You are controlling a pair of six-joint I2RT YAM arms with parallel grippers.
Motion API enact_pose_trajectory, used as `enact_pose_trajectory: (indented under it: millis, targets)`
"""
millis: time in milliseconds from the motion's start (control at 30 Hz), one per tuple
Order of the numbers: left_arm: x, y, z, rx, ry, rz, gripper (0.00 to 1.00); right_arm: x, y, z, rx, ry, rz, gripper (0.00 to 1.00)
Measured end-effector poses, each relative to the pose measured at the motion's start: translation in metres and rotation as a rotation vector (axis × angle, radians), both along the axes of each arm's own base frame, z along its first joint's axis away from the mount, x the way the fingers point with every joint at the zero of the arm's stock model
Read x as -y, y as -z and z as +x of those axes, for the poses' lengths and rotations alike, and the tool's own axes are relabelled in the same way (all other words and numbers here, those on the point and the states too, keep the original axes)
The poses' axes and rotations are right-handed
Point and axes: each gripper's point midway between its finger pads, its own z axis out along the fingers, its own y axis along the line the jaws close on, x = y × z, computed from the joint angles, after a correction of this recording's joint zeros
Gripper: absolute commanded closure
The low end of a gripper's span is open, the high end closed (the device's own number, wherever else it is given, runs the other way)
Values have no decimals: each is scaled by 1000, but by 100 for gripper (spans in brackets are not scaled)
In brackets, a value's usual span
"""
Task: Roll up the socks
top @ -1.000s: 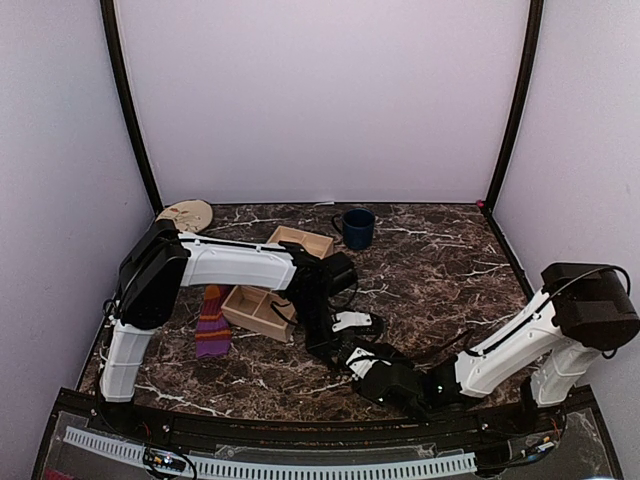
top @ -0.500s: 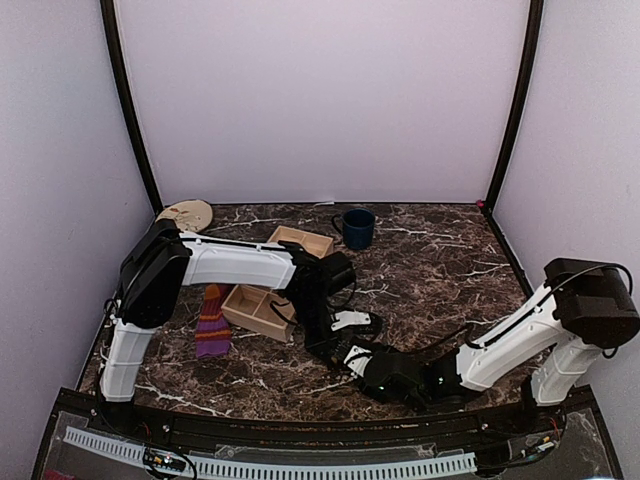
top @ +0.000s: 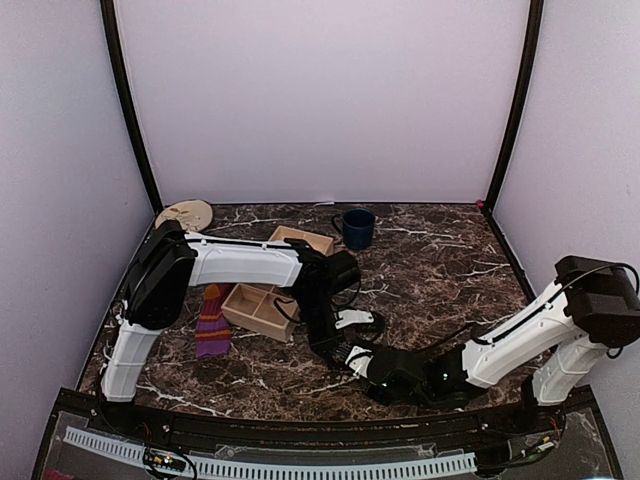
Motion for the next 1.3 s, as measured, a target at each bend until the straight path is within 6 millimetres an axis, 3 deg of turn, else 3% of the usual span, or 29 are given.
enact_pose_trajectory:
  millis: [267, 600, 900, 1133, 1300]
  targets:
    - [4, 0, 13, 34, -96, 35, 81, 6, -2, 4, -132, 85, 116, 100]
    - [4, 0, 26, 83, -255, 5, 73, 11, -1, 9, -313, 241, 288, 100]
    - [-24, -1, 67, 221, -471, 12, 73, 31, -4, 20, -471, 465, 434, 100]
    - [-23, -30, 83, 351, -583, -154, 73, 43, -8, 26, -599, 613, 561, 100]
    - [-3, -52, 79, 462, -545, -311, 72, 65, -2, 25, -702, 737, 683, 100]
